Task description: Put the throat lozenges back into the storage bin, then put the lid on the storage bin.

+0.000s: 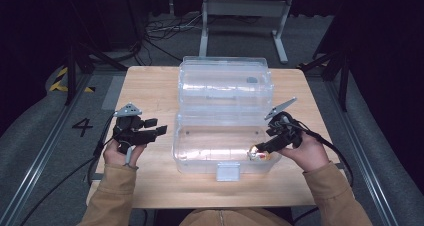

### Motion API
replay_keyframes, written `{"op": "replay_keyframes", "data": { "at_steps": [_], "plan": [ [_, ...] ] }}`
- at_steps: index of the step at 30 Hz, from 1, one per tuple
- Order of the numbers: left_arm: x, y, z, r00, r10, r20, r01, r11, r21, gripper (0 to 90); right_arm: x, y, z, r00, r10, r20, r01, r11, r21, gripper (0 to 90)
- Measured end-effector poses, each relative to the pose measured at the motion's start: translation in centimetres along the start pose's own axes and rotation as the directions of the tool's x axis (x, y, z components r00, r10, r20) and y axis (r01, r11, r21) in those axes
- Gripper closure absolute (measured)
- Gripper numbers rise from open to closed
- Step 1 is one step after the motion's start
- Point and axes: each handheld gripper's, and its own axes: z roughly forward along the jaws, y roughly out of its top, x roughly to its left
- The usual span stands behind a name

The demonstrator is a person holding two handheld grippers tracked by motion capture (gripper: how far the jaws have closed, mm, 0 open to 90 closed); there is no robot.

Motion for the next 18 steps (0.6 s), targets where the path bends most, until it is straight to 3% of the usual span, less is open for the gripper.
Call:
{"op": "replay_keyframes", "data": {
  "at_steps": [5,7,11,18],
  "plan": [
    [-0.2,0.2,0.3,0.9999,0.014,0.003,-0.014,0.9999,-0.009,51.2,-0.4,-0.4,-1.7,1.0000,0.006,-0.004,-0.007,0.994,-0.108,38.6],
    [-0.2,0.2,0.3,0.9999,0.012,0.007,-0.012,0.9999,-0.011,51.6,-0.4,-0.4,-1.8,1.0000,0.005,-0.002,-0.006,0.992,-0.122,38.7],
    [-0.2,0.3,0.4,0.9994,0.003,0.034,-0.002,0.9999,-0.015,52.9,-0.6,-0.5,-2.8,1.0000,0.003,0.009,-0.001,0.978,-0.210,38.8],
    [-0.8,0.6,0.4,0.9962,0.022,0.084,-0.023,0.9997,-0.001,53.7,-1.5,-0.4,-3.9,0.9998,-0.016,0.015,0.019,0.960,-0.278,40.0]
  ]
}}
